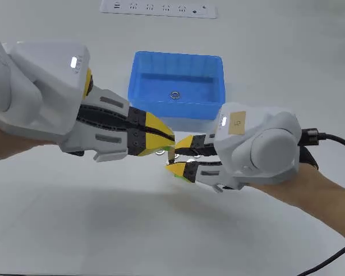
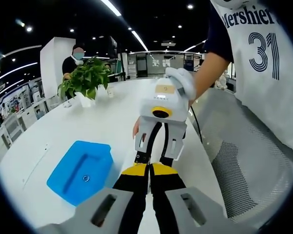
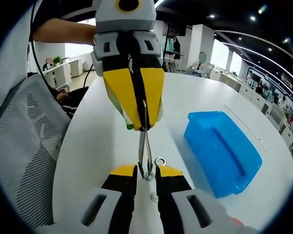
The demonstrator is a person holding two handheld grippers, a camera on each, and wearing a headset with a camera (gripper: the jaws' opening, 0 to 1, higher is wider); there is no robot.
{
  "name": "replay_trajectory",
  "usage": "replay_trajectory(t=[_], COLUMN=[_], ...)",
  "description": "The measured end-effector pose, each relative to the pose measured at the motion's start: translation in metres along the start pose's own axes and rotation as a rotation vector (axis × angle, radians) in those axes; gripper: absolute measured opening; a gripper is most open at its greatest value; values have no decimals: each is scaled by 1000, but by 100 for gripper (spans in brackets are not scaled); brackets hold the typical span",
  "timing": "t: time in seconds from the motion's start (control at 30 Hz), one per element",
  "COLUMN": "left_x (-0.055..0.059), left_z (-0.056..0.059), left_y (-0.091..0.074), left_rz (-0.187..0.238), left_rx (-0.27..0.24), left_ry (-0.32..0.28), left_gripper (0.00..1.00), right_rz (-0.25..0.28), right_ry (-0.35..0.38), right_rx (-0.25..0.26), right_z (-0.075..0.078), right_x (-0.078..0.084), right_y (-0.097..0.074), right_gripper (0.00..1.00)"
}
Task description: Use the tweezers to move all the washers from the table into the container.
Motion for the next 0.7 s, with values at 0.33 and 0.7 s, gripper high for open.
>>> replay_trajectory(t=[0.33, 0.7], left_x=[1, -12], left_z=[0, -5], left_y=[-3, -6], left_rz=[-11, -13], left_rx=[9, 17], left_ry=[-20, 0], left_gripper=[5, 5], right_rz=[-17, 8], right_ry=[-30, -4], right_rx=[-56, -36], right_z=[-1, 2], right_x=[0, -9], right_y=[3, -6], right_gripper=[11, 10])
Point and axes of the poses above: the centre of the closed fingertips' face, and the gripper's own axes: y roughly forward along the fingers, z roughly to its right, x roughly out of its underside, the point moved 1 cm from there along -y, roughly backward along the fingers, and after that the axes turned 13 degrees about -x, right-handed, at the moved point
